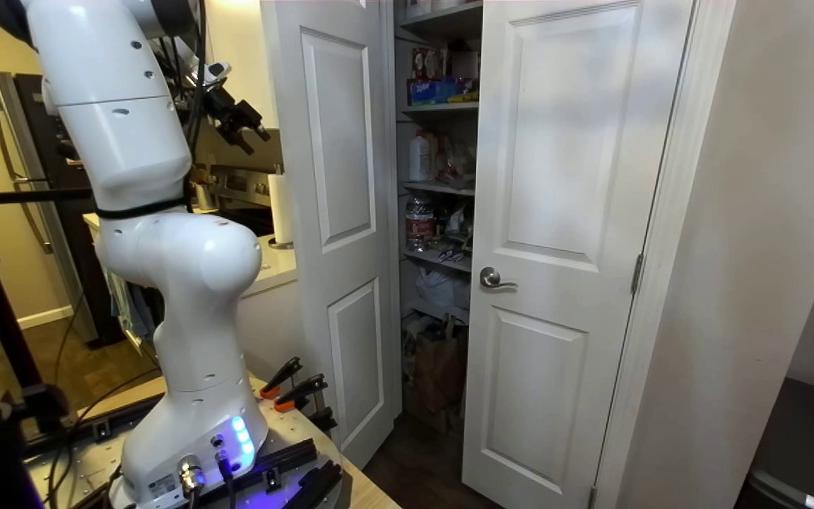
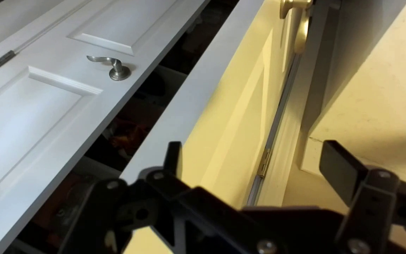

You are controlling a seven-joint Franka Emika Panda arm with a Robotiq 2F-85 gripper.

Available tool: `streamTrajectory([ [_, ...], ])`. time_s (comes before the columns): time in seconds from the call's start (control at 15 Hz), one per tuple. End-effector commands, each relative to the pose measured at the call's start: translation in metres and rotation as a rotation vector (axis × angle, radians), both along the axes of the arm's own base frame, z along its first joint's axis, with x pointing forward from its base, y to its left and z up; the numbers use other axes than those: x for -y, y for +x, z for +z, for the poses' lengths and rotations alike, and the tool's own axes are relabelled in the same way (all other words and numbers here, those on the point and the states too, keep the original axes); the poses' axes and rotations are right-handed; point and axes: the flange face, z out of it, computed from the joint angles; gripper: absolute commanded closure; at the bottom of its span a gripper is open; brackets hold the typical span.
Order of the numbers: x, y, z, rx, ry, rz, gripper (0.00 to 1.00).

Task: Close the door

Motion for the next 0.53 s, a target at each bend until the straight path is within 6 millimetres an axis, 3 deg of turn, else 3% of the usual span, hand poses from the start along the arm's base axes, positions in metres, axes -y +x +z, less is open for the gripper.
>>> streamTrajectory([
  [0.0,0.002,0.031,-0.002,0.009,0.007,0.045,0.0],
  [0.47,0.042,0.056,-0.015,0.015,-0.102,-0.1,0.0],
])
